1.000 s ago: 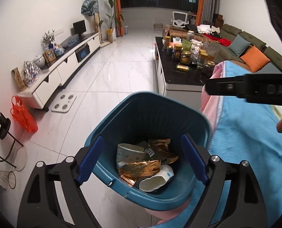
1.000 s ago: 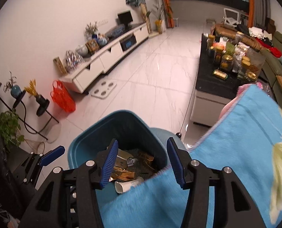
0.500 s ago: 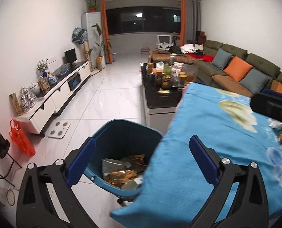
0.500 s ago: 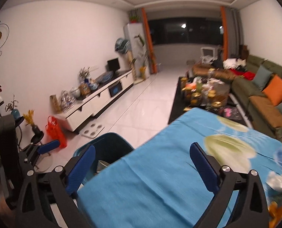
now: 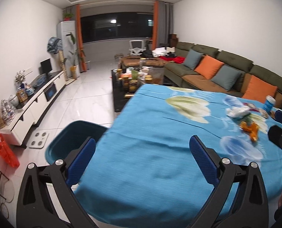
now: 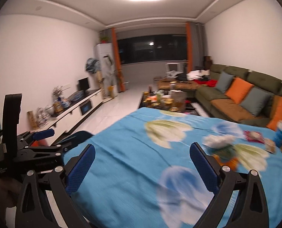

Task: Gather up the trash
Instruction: 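Move both grippers back over the table toward the tissue and green wrapper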

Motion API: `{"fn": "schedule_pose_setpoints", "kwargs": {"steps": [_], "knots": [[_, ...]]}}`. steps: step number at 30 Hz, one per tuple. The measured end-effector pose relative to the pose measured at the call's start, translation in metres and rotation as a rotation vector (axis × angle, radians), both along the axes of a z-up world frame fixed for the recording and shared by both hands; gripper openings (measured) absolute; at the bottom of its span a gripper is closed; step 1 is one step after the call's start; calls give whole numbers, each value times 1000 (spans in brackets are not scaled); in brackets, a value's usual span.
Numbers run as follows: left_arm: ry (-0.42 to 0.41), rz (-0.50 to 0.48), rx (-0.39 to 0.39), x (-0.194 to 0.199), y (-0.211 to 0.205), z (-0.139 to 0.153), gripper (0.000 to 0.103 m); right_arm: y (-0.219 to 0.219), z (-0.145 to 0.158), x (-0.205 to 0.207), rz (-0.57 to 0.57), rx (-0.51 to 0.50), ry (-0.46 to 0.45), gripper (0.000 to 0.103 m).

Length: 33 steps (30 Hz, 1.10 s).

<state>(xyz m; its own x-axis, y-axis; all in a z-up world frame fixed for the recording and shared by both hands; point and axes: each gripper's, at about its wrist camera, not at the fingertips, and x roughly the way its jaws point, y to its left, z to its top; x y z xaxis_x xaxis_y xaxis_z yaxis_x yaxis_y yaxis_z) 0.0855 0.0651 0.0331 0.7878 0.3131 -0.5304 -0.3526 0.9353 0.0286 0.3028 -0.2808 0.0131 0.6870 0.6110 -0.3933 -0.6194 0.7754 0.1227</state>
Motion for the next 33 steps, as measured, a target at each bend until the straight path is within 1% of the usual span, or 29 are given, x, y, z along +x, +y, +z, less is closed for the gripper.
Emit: {"fn": "schedule_pose_setpoints", "kwargs": {"steps": [2,4,8,13,15,21,24,29,33], "knots": [[2,-23,9,3,-9,-4,97,-21,-3,-3,-53,9,-5,96],[-2,-56,-8,3,-17,-8,97,-38,-6,-10,-97,16,-12,96],[-19,-113,-6,0,-37,-12,97,-71,-17,-20,-193,18,-24,96],[-64,-190,-25,-8,-63,-13,97,-107,-30,-28,-275,27,-14,96],[-64,-223,-24,-7,-71,-14,97,-113,-33,-29,-299,23,-6,96],[-43,-279,-28,12,-83,-18,97,-128,-49,-11,-335,0,34,96],[-36,-294,-28,24,-86,-17,97,-129,-54,2,-329,-19,54,96],[-35,-319,-26,46,-88,-12,97,-125,-55,26,-314,-31,90,96],[-25,-356,-24,74,-92,-8,97,-120,-55,47,-305,-49,116,96]]}}
